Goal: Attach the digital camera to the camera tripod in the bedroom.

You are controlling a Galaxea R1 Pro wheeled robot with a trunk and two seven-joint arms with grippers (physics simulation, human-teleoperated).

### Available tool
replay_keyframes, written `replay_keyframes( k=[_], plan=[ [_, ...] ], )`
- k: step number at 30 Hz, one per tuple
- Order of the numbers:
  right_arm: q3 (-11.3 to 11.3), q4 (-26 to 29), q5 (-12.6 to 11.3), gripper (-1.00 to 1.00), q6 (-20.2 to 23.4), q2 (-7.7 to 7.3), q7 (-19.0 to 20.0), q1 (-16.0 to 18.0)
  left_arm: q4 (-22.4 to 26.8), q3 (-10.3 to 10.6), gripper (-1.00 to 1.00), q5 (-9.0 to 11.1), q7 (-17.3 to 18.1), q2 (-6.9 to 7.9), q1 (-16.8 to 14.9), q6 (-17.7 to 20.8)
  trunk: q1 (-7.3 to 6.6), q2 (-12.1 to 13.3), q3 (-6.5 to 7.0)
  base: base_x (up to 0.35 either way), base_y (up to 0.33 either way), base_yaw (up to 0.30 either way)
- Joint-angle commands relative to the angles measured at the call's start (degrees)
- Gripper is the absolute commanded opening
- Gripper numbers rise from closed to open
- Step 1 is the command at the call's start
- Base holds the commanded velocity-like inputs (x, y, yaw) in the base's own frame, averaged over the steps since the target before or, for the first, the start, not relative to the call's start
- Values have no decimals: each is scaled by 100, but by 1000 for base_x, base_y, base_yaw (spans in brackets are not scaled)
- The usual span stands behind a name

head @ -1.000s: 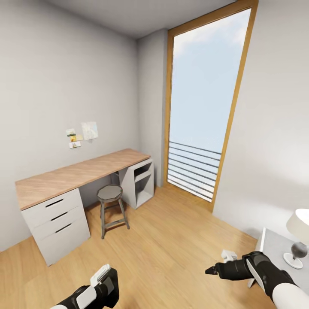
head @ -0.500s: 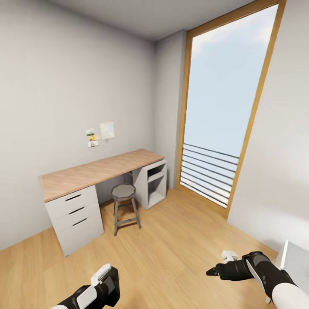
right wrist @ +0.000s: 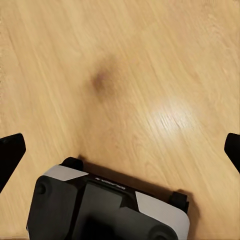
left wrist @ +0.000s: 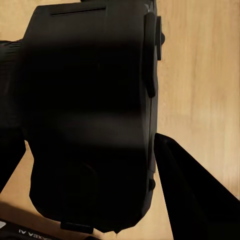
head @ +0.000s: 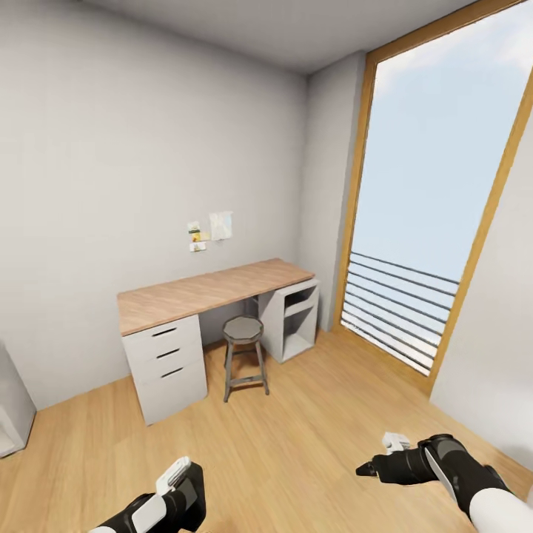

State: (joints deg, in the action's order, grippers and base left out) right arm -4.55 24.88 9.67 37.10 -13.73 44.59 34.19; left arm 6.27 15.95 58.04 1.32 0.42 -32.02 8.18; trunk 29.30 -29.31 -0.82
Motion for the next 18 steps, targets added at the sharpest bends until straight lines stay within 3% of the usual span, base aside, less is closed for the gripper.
replay_keyframes(
  k=[1, 18],
  plan=[
    [-47, 9, 60, 100, 26, 3, 48, 1, -2, 43, -100, 44, 18, 2, -6, 16, 3, -8, -5, 0, 0, 297],
    [-55, 8, 47, 100, 15, 2, 44, 3, 5, 40, -100, 41, 18, -14, -6, 33, 3, -8, 49, 0, 0, 297]
  ],
)
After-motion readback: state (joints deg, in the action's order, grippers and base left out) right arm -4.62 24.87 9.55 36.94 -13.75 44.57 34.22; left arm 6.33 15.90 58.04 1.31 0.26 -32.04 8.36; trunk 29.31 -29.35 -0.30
